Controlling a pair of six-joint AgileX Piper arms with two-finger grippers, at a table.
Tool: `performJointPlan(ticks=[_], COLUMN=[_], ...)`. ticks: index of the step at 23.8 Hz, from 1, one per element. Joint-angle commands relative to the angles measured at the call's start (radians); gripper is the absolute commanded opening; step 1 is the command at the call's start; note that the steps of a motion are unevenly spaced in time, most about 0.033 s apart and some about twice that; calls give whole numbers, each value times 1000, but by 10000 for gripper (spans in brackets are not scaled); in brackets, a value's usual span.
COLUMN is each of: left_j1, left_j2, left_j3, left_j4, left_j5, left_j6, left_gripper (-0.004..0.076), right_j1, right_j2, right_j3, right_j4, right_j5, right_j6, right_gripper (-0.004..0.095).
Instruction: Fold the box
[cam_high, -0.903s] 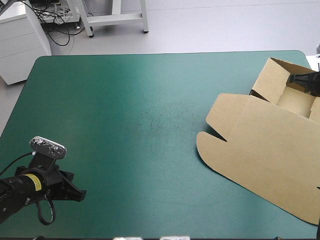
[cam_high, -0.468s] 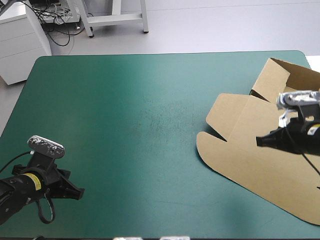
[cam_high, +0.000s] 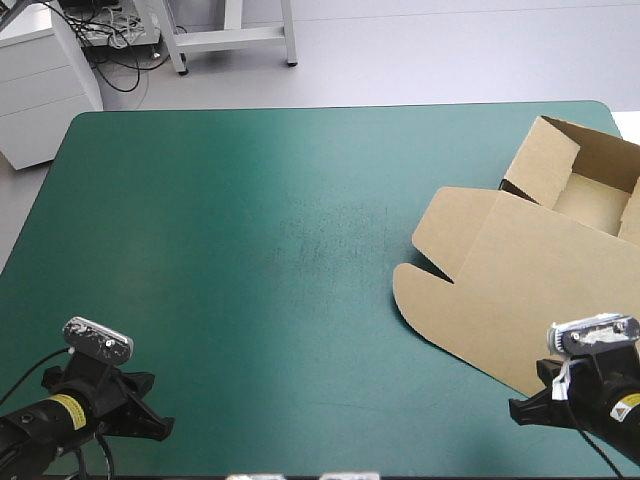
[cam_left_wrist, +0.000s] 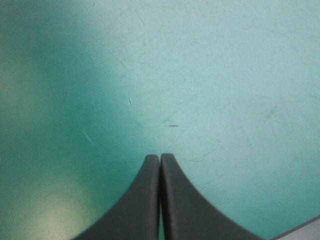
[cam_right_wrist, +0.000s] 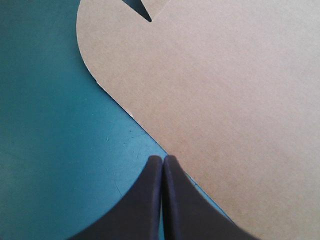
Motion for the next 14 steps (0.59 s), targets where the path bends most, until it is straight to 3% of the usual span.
performJointPlan(ticks=[1, 7, 14], left_j1=[-5, -5, -5], left_j2=[-38, -106, -125], left_j3=[22, 119, 125], left_j4=[-9, -7, 8], left_j5=[-73, -96, -68], left_j6=[0, 0, 1], left_gripper=[-32, -32, -32], right_j1=[0, 0, 0], right_j2=[-75, -195, -230], right_j3=[75, 235, 233], right_j4=[23, 35, 37], right_j5=[-119, -182, -161], right_j6=[-12, -41, -54], right_gripper=[-23, -23, -23])
